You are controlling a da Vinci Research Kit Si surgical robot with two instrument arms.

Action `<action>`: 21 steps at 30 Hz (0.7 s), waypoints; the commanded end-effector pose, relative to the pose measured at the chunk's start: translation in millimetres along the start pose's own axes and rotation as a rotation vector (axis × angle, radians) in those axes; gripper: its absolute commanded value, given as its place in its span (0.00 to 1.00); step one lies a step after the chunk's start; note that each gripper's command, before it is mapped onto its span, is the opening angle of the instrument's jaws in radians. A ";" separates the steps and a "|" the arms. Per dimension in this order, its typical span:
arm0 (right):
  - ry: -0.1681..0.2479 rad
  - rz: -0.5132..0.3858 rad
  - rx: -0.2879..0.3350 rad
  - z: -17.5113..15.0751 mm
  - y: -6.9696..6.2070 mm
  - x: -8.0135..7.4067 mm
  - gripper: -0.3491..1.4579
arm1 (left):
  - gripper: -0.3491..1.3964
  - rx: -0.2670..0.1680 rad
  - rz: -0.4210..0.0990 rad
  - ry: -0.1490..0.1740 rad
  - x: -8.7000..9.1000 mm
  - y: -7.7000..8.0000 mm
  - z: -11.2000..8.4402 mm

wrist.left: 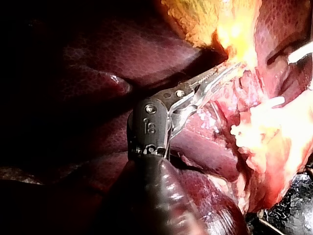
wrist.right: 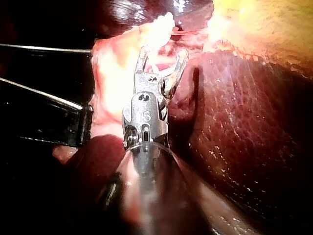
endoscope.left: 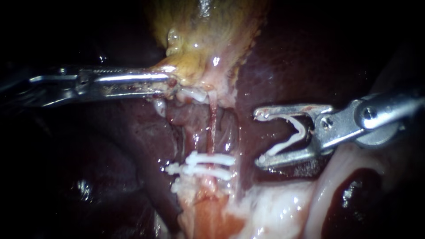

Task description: Clipping third clip right tube

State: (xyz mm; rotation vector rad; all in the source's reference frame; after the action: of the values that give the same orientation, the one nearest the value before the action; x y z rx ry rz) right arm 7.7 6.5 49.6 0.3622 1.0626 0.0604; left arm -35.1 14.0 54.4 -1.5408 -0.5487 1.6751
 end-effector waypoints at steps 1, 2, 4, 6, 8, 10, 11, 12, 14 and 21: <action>0.000 -0.001 0.001 0.0 0.0 0.0 0.47 | 0.00 0.000 0.000 0.000 0.0 0.0 -0.1; 0.000 -0.001 0.001 0.0 0.0 0.0 0.47 | 0.00 -0.001 0.000 0.000 0.1 0.0 -0.1; 0.000 -0.001 0.001 0.0 0.0 0.0 0.47 | 0.00 -0.003 -0.002 -0.001 0.3 0.1 -0.5; 0.000 0.000 0.001 0.0 0.0 0.0 0.47 | 0.00 -0.007 -0.004 -0.002 0.7 0.2 -1.1; 0.000 0.000 0.001 0.0 0.0 0.0 0.47 | 0.00 -0.013 -0.010 -0.004 1.6 0.4 -2.1; 0.000 0.000 0.001 0.0 0.0 0.0 0.47 | 0.00 -0.009 -0.017 -0.001 2.8 1.0 -3.3; 0.000 -0.001 0.001 0.0 0.0 0.0 0.47 | 0.00 -0.007 -0.020 0.005 3.3 1.2 -3.8; 0.000 -0.001 0.001 0.0 0.0 0.0 0.47 | 0.00 -0.011 -0.023 0.010 3.9 1.5 -4.3; 0.000 -0.001 0.001 0.0 0.0 0.0 0.47 | 0.00 -0.009 -0.029 0.022 5.0 2.1 -5.3; 0.000 -0.001 0.001 0.0 0.0 0.0 0.47 | 0.00 -0.003 -0.031 0.037 6.3 2.8 -7.3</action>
State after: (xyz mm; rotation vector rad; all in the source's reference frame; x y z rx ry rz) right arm 7.7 6.5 49.6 0.3627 1.0628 0.0595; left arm -28.4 15.8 47.0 -1.5554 -0.5496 1.6207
